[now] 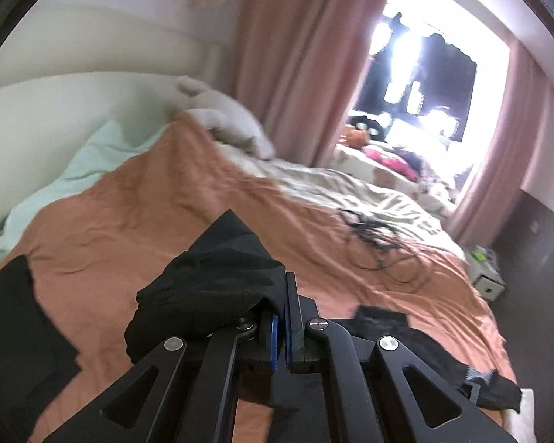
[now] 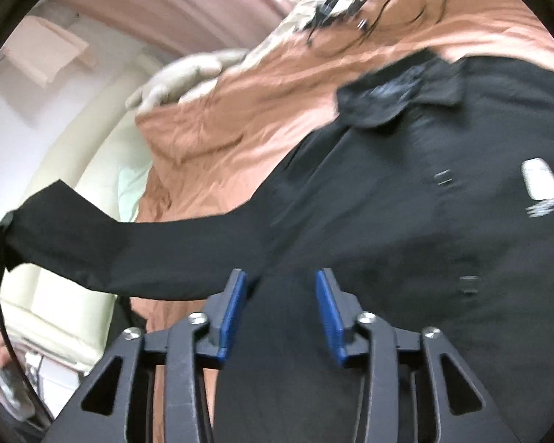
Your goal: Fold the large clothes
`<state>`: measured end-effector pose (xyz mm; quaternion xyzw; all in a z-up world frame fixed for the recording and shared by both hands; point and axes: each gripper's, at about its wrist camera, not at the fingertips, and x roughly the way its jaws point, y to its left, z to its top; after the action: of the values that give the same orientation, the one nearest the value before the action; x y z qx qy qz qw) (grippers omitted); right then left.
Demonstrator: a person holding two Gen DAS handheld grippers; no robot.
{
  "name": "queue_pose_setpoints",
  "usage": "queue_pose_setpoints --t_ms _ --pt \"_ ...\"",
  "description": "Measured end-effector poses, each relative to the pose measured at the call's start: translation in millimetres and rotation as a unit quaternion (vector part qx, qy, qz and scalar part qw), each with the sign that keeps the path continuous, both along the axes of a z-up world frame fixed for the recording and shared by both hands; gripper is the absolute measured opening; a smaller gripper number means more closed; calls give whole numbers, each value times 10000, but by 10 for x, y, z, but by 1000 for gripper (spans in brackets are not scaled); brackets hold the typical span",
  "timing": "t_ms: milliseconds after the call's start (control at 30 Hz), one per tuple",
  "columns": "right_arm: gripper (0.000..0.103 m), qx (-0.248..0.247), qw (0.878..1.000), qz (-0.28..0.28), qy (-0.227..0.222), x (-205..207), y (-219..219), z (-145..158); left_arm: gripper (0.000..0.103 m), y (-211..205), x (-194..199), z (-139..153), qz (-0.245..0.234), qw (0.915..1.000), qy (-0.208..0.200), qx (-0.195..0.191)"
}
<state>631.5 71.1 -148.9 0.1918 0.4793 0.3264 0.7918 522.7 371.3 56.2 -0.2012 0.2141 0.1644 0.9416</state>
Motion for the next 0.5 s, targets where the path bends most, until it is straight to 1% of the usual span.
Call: queue_pose_setpoints --t_ms 67,233,367,433,500 --pt "42 -31 9998 -171 -49 -33 -219 72 2 -170 94 61 -157 9999 -13 34" --pt "42 12 9980 -630 -105 -139 -806 160 2 -739 456 189 -771 9969 26 144" --pt "44 -50 9949 -1009 -28 -90 -1222 128 2 -1149 752 170 -1216 9924 112 135" --pt "44 60 9926 -1211 16 -10 -1423 126 2 -1312 871 147 -1383 9902 147 111" --pt "44 89 9899 -1415 -31 40 -1579 143 2 -1543 1042 110 -1583 9871 209 144"
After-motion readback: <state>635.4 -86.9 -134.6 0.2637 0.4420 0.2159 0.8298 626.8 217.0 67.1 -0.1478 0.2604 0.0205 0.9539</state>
